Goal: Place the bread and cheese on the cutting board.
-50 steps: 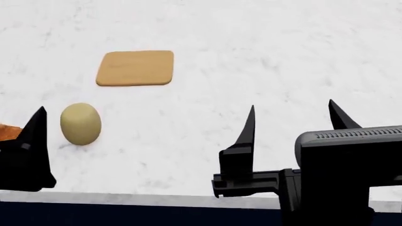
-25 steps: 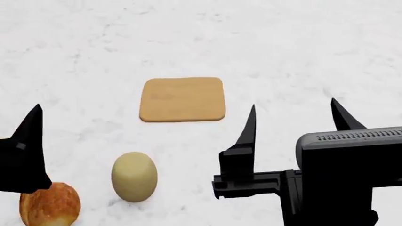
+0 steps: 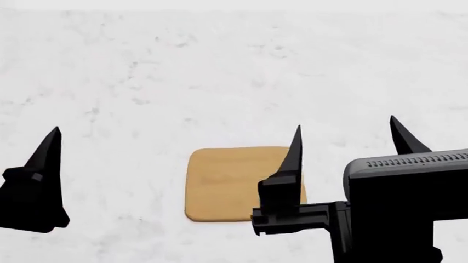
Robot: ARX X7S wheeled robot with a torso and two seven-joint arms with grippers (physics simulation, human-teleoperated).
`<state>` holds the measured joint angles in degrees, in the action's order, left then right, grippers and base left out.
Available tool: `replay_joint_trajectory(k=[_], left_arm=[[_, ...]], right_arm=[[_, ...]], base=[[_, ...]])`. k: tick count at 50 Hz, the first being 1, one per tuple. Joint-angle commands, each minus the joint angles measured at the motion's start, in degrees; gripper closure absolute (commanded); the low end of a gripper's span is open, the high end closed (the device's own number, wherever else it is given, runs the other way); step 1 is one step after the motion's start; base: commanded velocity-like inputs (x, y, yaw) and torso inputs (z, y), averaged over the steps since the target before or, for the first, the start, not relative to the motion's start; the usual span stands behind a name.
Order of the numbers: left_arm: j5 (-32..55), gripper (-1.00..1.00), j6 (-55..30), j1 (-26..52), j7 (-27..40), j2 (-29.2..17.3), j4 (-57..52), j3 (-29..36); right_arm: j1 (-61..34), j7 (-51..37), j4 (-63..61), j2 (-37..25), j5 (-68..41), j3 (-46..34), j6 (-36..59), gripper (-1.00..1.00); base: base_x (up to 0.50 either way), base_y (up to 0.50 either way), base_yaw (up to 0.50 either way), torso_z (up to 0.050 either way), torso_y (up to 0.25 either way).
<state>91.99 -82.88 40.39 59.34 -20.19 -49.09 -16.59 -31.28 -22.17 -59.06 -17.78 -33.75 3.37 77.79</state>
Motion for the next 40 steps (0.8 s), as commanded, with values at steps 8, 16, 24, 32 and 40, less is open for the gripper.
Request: replay_joint_trajectory(k=[8, 16, 24, 32, 40], left_arm=[[6.26, -1.0, 3.43, 1.65, 5.22, -1.53, -0.09, 1.75], [8.81, -1.0, 4.76, 2.2, 7.61, -2.92, -0.02, 3.14], [9.1, -1.0, 5.32, 2.15, 7.96, -3.32, 0.03, 4.03], [9.34, -1.0, 5.95, 1.92, 8.02, -4.24, 0.07, 4.06], [8.01, -1.0, 5.76, 1.13, 6.74, -3.97, -0.04, 4.56]], right_arm=[[-5.85, -11.57, -0.87, -2.26, -21.65, 5.94, 7.15, -1.0], [-15.63, -44.94, 6.02, -12.13, -72.11, 6.27, 1.82, -1.0], [-12.9, -47.45, 4.82, -20.97, -90.53, 6.26, -8.28, -1.0], [-9.5, -47.37, 2.47, -23.45, -98.43, 6.51, -12.35, -1.0], [-2.0, -50.79, -0.36, -23.27, -103.0, 11.57, -17.69, -1.0]], base=[[0.04, 0.02, 0.0, 0.0, 0.001], [0.0, 0.0, 0.0, 0.0, 0.0], [0.0, 0.0, 0.0, 0.0, 0.0], [0.0, 0.0, 0.0, 0.0, 0.0], [0.0, 0.0, 0.0, 0.0, 0.0]])
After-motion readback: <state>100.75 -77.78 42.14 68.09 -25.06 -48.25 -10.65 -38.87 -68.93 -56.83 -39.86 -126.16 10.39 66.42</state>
